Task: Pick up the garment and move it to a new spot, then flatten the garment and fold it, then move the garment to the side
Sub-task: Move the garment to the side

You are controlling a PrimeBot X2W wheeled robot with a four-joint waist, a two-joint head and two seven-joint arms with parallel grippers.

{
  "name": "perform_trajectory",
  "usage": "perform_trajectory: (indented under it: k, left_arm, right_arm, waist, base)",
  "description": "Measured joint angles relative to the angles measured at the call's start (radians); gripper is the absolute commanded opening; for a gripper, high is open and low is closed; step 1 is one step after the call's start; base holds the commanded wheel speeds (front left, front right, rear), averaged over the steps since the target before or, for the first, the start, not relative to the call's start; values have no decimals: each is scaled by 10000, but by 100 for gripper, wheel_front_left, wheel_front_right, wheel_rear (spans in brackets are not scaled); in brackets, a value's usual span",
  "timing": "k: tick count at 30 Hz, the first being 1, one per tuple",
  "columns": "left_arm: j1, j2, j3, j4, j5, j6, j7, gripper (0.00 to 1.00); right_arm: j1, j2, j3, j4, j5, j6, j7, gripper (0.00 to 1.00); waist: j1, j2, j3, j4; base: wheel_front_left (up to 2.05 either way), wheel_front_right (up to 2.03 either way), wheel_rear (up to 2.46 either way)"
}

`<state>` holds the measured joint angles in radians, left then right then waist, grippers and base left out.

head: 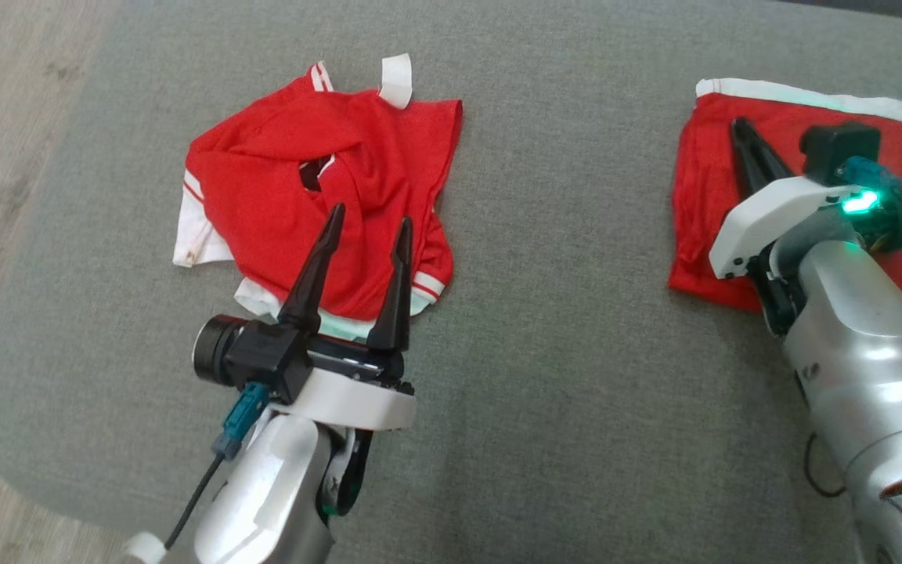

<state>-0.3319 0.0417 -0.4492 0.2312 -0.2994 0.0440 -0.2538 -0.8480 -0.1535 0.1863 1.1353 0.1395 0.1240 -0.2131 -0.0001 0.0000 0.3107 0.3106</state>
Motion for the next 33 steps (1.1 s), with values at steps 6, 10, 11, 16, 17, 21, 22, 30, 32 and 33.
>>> perform_trajectory:
  k: [6,10,11,16,17,21,22,30,32,33]
  left_arm:
    - [12,0,186,167,17,-2,0,100]
    - [115,0,393,190,19,-6,0,100]
    - [173,0,433,203,33,-8,0,100]
    - [616,2,698,332,449,-15,0,100]
    - [707,2,759,328,441,-15,0,100]
    - [1011,6,988,328,441,-17,0,100]
    - [1083,6,1032,328,441,-19,0,100]
    - [1687,13,1350,508,734,-98,0,100]
    - [1871,8,1551,514,627,-15,0,100]
    - [1944,15,1639,512,587,4,0,100]
  right_arm:
    - [130,71,205,-493,600,0,-345,0]
    - [808,-2,-257,-1810,905,0,-368,0]
    - [1092,-21,-372,-2213,890,0,-376,0]
    - [3019,153,-1440,-4121,650,0,-378,0]
    - [3414,219,-1670,-4493,510,0,-378,71]
    - [4866,617,-2288,-5919,88,0,-376,100]
    - [5196,729,-2382,-6276,27,0,-378,100]
    - [7311,993,-2552,-7845,12,0,-378,100]
    - [7503,1028,-2339,-7877,194,0,-378,100]
    - [7538,1039,-2272,-7885,245,0,-378,100]
  waist:
    - [0,0,-430,-209]
    - [0,0,-853,-483]
    - [0,0,-962,-573]
    - [-1,0,-1462,-1116]
    - [-1,0,-1545,-1231]
    - [-1,0,-1845,-1650]
    - [-2,0,-1904,-1742]
    - [0,0,-2223,-2335]
    - [0,0,-2238,-2476]
    - [0,0,-2242,-2535]
  base:
    - [0,0,0]
    - [0,0,0]
    - [0,0,0]
    - [0,0,0]
    - [0,0,0]
    - [0,0,0]
    - [0,0,0]
    - [0,0,0]
    - [0,0,0]
    - [0,0,0]
